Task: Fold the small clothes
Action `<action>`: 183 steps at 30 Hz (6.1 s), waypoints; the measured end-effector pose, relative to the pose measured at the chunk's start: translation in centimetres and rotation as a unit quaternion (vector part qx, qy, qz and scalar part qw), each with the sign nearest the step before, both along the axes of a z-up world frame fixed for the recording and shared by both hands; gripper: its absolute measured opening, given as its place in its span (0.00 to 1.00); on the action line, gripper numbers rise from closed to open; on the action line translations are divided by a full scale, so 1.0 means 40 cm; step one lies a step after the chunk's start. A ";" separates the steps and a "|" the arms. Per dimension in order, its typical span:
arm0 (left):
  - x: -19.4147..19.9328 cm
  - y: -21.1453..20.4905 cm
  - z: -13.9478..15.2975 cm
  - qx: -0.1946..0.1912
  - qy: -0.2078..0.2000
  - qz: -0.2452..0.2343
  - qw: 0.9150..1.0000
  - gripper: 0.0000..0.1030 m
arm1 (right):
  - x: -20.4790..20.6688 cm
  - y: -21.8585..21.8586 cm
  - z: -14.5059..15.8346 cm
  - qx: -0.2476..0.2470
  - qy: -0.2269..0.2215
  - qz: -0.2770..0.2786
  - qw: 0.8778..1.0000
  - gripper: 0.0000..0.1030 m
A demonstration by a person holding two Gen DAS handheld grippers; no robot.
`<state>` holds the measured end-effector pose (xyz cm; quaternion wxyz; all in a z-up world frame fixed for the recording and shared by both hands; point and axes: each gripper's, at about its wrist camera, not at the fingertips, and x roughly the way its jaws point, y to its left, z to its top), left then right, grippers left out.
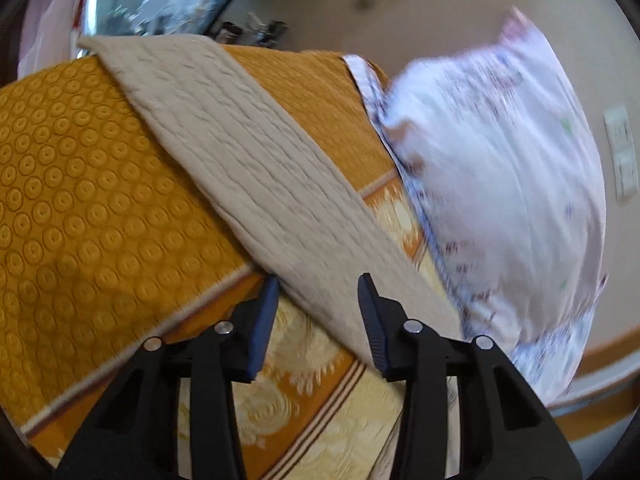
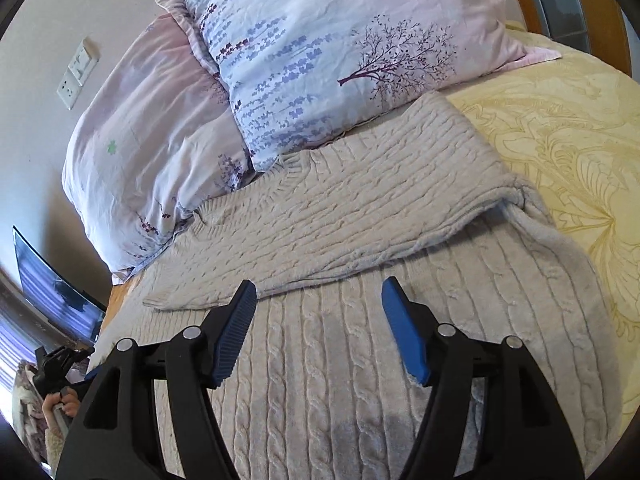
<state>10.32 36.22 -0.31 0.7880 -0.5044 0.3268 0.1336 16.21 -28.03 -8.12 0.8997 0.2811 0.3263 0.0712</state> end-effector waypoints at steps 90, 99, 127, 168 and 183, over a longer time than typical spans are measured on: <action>0.213 -0.525 -0.036 0.088 -0.027 -0.293 0.951 0.20 | 0.159 0.315 0.197 -0.123 -0.110 0.134 0.977 0.05; 0.210 -0.558 -0.016 0.095 -0.065 -0.319 0.941 0.62 | 0.038 -0.037 0.060 -0.034 0.025 -0.030 0.999 0.09; 0.100 -0.516 0.031 0.146 -0.067 -0.335 0.928 0.78 | 0.076 -0.095 0.088 0.022 -0.003 -0.035 0.999 0.07; -0.137 -0.491 -0.032 0.078 -0.095 -0.392 0.912 0.65 | -0.195 -0.339 -0.065 0.113 0.063 -0.005 0.992 0.48; -0.300 -0.514 -0.066 0.007 -0.154 -0.469 0.870 0.57 | -0.361 -0.296 -0.120 0.204 0.015 0.199 0.958 0.46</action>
